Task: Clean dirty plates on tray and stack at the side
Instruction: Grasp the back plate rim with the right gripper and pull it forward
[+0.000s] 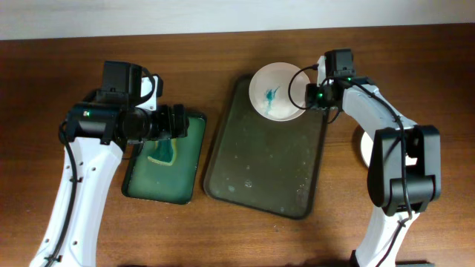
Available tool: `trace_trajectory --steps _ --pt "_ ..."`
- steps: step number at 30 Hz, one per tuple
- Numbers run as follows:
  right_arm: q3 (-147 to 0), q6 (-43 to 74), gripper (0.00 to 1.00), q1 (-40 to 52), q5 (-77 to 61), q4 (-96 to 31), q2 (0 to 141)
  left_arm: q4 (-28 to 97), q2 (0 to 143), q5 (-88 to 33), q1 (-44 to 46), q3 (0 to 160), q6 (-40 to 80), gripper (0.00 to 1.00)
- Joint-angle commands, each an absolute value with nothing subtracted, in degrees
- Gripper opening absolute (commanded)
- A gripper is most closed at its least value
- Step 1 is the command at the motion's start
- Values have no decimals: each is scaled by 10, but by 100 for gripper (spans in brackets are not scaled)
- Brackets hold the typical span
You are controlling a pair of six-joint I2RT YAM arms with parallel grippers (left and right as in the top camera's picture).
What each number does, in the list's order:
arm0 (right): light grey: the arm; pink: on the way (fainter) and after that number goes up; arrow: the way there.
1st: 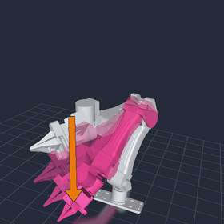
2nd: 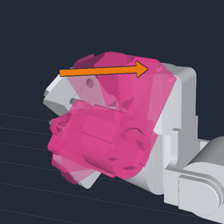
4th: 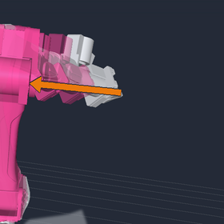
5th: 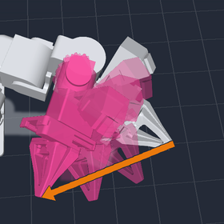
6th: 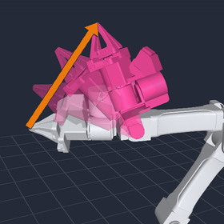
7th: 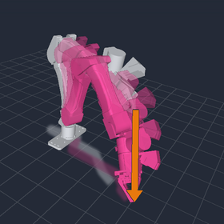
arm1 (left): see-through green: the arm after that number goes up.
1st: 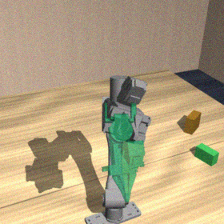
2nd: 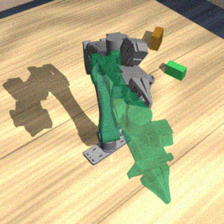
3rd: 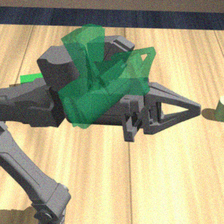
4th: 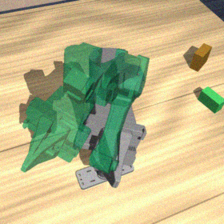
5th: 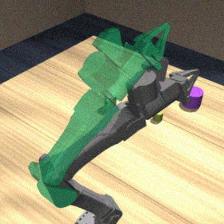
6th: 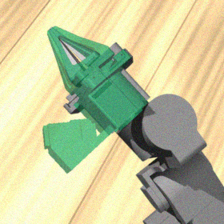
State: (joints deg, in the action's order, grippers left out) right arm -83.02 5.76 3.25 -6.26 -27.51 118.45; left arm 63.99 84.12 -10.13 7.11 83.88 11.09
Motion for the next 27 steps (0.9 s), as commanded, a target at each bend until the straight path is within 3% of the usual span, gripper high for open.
trace_trajectory --steps 1,2,7,12,13,14,18,23,25,26,27 --pt "-831 65 12 34 -85 -302 1184 639 842 -107 72 839 106 99" --pt "-826 87 4 34 -84 -313 1185 639 841 -107 72 839 106 99" --pt "-825 145 4 37 -92 -458 1127 639 842 -107 72 839 106 99" --pt "-823 170 7 86 -83 -679 1035 639 841 -107 72 839 106 99" --pt "-819 170 27 94 -60 -653 1037 639 842 -107 72 839 106 99" --pt "-815 170 36 96 -46 -618 1037 639 842 -107 72 839 106 99" --pt "-800 42 43 96 -31 -383 1072 639 842 -107 72 839 106 100" --pt "-800 32 44 89 6 -293 1163 639 842 -107 72 839 106 99" --pt "-800 32 34 89 -14 -294 1184 639 841 -107 72 839 106 99" --pt "-800 32 16 90 -38 -303 1186 640 842 -108 72 839 106 99" --pt "-801 67 4 90 -86 -339 1183 645 842 -108 72 839 106 99"
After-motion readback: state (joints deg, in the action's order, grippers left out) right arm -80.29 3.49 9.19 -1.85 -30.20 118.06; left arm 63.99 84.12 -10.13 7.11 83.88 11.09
